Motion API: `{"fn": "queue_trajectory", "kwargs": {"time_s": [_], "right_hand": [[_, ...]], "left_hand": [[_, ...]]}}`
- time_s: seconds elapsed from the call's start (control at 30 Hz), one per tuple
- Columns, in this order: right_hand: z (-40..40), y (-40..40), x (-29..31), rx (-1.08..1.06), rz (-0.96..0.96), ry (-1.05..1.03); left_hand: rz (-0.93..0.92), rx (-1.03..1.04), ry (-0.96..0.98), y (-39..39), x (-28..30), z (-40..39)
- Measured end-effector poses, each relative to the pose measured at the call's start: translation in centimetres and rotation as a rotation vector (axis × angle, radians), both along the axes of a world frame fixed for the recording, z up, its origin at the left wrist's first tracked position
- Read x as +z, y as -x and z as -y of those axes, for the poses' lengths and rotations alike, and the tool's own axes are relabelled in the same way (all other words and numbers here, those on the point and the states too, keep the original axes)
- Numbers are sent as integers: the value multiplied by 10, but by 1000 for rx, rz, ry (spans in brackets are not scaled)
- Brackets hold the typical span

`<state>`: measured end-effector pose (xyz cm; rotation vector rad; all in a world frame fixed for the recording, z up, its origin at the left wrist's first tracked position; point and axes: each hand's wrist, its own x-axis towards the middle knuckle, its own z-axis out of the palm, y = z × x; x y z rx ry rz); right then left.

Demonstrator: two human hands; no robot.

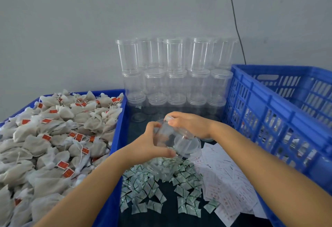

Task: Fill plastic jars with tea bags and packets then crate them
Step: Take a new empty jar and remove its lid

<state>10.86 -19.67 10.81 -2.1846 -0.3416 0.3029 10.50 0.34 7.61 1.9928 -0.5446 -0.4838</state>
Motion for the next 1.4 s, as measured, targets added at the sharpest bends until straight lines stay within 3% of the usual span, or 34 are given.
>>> {"fn": "queue_trajectory", "kwargs": {"time_s": [0.3, 0.37, 0.47, 0.57, 0.63, 0.7, 0.77, 0.9, 1.2, 1.4], "right_hand": [[9, 4, 1, 180, 67, -273], [13, 1, 1, 180, 112, -381], [17, -9, 0, 101, 189, -584], [22, -23, -2, 13, 180, -708], [23, -32, -7, -55, 170, -718], [21, -41, -13, -140, 158, -708], [16, -51, -21, -239, 175, -673], [9, -73, -44, -409, 243, -650], [32, -109, -99, -757, 275, -338], [52, -112, -120, -699, 204, -22]], "left_hand": [[-768, -300, 545, -3, -3, -14], [-829, -391, 655, -5, -4, -19], [-779, -379, 746, -7, -3, -23], [-653, -182, 813, -13, -3, -19], [-423, -84, 797, -15, -2, -14], [-194, 165, 731, -18, -3, -12], [-59, 401, 691, -22, -6, -12], [126, 515, 580, -26, -14, -8], [154, 519, 436, -36, -27, -6], [151, 518, 423, -39, -31, -4]]}}
